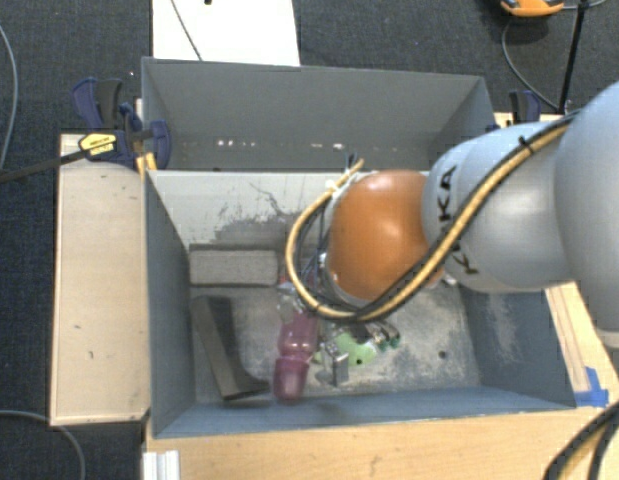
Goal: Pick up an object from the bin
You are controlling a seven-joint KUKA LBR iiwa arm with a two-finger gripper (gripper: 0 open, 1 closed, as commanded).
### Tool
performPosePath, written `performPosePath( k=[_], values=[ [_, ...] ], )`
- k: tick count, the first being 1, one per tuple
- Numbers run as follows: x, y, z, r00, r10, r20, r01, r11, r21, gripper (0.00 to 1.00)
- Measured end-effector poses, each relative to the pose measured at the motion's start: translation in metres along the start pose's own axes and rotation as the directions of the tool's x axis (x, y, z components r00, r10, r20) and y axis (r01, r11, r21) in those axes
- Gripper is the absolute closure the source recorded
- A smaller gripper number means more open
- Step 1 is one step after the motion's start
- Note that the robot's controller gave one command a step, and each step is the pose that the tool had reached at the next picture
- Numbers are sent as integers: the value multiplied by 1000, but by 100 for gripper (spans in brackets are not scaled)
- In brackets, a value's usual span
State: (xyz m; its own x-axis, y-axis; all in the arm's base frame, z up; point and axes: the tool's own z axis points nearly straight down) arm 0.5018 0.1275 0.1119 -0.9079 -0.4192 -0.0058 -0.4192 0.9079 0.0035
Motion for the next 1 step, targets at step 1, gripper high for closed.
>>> performPosePath(
  k=[1],
  values=[
    [-19,-7,29,978,-210,5,210,978,1,100]
  ],
)
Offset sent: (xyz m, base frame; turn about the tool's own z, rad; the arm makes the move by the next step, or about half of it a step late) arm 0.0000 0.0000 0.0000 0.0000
